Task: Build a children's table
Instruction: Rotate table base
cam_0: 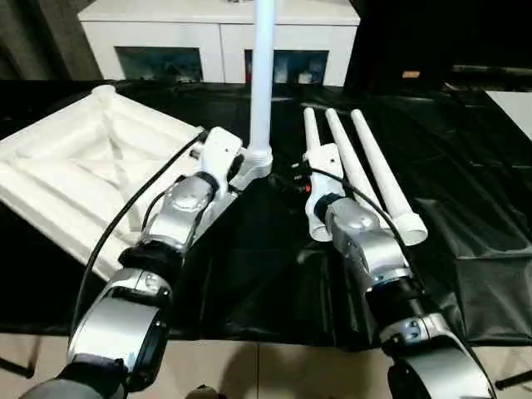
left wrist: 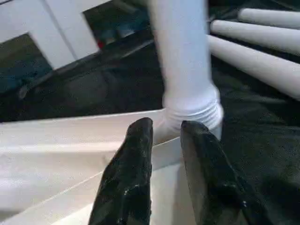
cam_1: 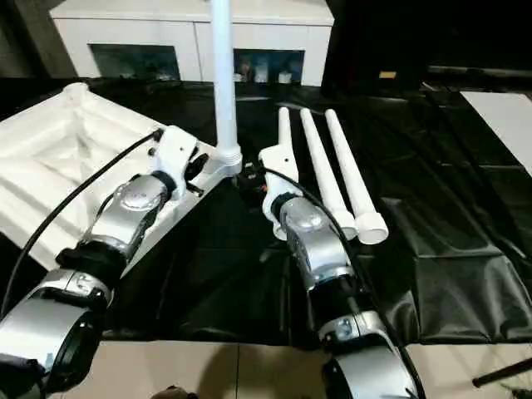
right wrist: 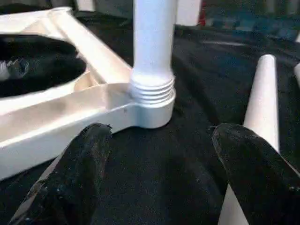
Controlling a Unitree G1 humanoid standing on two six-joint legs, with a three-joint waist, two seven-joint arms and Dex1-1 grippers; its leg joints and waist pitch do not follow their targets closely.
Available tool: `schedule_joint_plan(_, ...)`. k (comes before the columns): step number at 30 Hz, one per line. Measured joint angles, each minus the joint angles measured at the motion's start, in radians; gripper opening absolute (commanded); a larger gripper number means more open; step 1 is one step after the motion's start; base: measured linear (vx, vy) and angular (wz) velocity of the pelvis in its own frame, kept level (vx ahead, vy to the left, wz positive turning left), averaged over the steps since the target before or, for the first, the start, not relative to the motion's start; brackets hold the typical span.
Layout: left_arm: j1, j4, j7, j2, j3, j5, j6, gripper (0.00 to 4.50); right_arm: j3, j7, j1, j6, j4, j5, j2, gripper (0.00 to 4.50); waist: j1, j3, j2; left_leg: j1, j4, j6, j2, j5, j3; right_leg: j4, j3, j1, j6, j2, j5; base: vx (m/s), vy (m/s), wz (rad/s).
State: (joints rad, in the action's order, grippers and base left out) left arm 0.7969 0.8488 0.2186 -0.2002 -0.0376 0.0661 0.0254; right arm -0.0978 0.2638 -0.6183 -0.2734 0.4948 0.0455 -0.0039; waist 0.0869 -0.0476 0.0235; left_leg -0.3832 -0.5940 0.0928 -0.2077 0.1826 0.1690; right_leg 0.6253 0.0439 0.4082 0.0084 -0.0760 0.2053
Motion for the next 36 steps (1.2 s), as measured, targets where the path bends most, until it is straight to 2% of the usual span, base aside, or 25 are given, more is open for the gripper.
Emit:
schedule_joint_plan(3, -0.041, -0.099, -0.018, -0.087, 0.034, -0.002, 0.045, 1.17, -0.028, 0.049, 0.021, -0.002, -0.043, 0.004, 0.000, 3.82, -0.006, 0.000, 0.000, 0.000, 0.000, 0.000, -0.001, 0.000, 0.000, 0.001, 0.000, 0.002, 0.000, 0.002, 0.000, 0.000, 0.000, 0.00)
schedule_joint_plan(4, -0.072, -0.155, -0.033, -0.148, 0.050, 0.009, 0.060, 1.17, -0.046, 0.082, 0.034, -0.004, -0.064, 0.007, 0.000, 3.82, -0.009, -0.001, 0.001, 0.000, 0.001, 0.001, -0.001, 0.000, -0.001, 0.001, 0.000, 0.002, 0.000, 0.002, 0.000, 0.000, 0.000, 0.00)
schedule_joint_plan(7, -0.130, -0.225, -0.061, -0.273, 0.133, 0.027, 0.097, 1.17, -0.079, 0.138, 0.068, -0.007, -0.090, 0.017, -0.008, 3.82, -0.010, -0.001, 0.002, 0.000, 0.001, 0.001, -0.001, 0.000, -0.001, 0.001, 0.000, 0.002, 0.000, 0.002, 0.000, 0.000, 0.000, 0.00)
schedule_joint_plan(9, -0.206, -0.271, -0.058, -0.360, 0.180, 0.034, 0.123, 1.17, -0.110, 0.195, 0.084, -0.008, -0.119, 0.028, -0.016, 3.82, -0.014, -0.001, 0.003, 0.000, 0.001, 0.001, -0.001, 0.000, -0.001, 0.000, -0.001, 0.002, 0.000, 0.001, 0.000, 0.000, 0.000, 0.00)
schedule_joint_plan(11, -0.278, -0.301, -0.045, -0.417, 0.230, 0.037, 0.152, 1.17, -0.131, 0.262, 0.104, -0.014, -0.155, 0.050, -0.029, 3.82, -0.011, -0.001, 0.003, -0.001, 0.001, 0.000, -0.001, 0.000, -0.002, -0.001, 0.000, 0.001, 0.000, 0.001, 0.000, 0.000, 0.000, 0.00)
schedule_joint_plan(14, -0.341, -0.314, -0.016, -0.468, 0.284, 0.032, 0.195, 1.17, -0.166, 0.373, 0.131, -0.040, -0.212, 0.104, -0.049, 3.82, 0.006, 0.000, 0.001, -0.001, 0.001, 0.001, -0.001, 0.000, -0.002, -0.001, 0.001, 0.000, 0.000, 0.001, 0.000, 0.000, 0.000, 0.00)
schedule_joint_plan(16, -0.410, -0.356, 0.030, -0.522, 0.301, 0.017, 0.268, 1.17, -0.215, 0.482, 0.156, -0.066, -0.282, 0.148, -0.082, 3.82, 0.005, 0.001, -0.001, 0.001, 0.001, 0.001, -0.001, 0.000, -0.002, -0.001, 0.000, -0.001, 0.000, 0.000, 0.000, 0.000, 0.000, 0.00)
schedule_joint_plan(19, -0.517, -0.450, 0.136, -0.582, 0.307, -0.006, 0.417, 1.17, -0.246, 0.531, 0.159, -0.078, -0.287, 0.138, -0.111, 3.82, 0.004, 0.003, -0.005, 0.002, 0.000, 0.001, -0.001, 0.000, -0.002, 0.000, -0.001, -0.001, 0.000, 0.000, 0.000, 0.000, 0.000, 0.00)
schedule_joint_plan(24, -0.619, -0.569, 0.248, -0.620, 0.277, -0.024, 0.568, 1.17, -0.249, 0.480, 0.154, -0.074, -0.226, 0.079, -0.090, 3.82, 0.003, 0.002, -0.015, 0.003, 0.001, 0.001, -0.001, 0.000, -0.002, 0.003, -0.001, -0.001, 0.000, 0.000, 0.000, 0.000, 0.000, 0.00)
schedule_joint_plan(29, -0.711, -0.788, 0.400, -0.638, 0.185, -0.144, 0.721, 1.17, -0.246, 0.428, 0.137, -0.077, -0.187, 0.069, -0.086, 3.82, 0.004, 0.002, -0.019, 0.004, 0.001, 0.001, 0.000, 0.000, -0.002, 0.003, -0.004, -0.002, 0.000, 0.000, 0.000, 0.000, 0.000, 0.00)
schedule_joint_plan(33, -0.693, -0.836, 0.415, -0.568, 0.165, -0.181, 0.765, 1.17, -0.244, 0.416, 0.126, -0.076, -0.168, 0.061, -0.084, 3.82, 0.008, 0.003, -0.019, 0.004, 0.001, 0.001, 0.000, 0.000, -0.001, 0.003, -0.003, -0.002, 0.000, 0.000, 0.000, 0.000, 0.000, 0.00)
schedule_joint_plan(36, -0.662, -0.848, 0.429, -0.536, 0.133, -0.185, 0.780, 1.17, -0.244, 0.410, 0.125, -0.074, -0.165, 0.056, -0.077, 3.82, 0.003, 0.003, -0.020, 0.005, 0.001, 0.002, 0.000, -0.001, -0.001, 0.003, -0.003, -0.002, 0.000, 0.001, 0.000, 0.000, 0.000, 0.00)
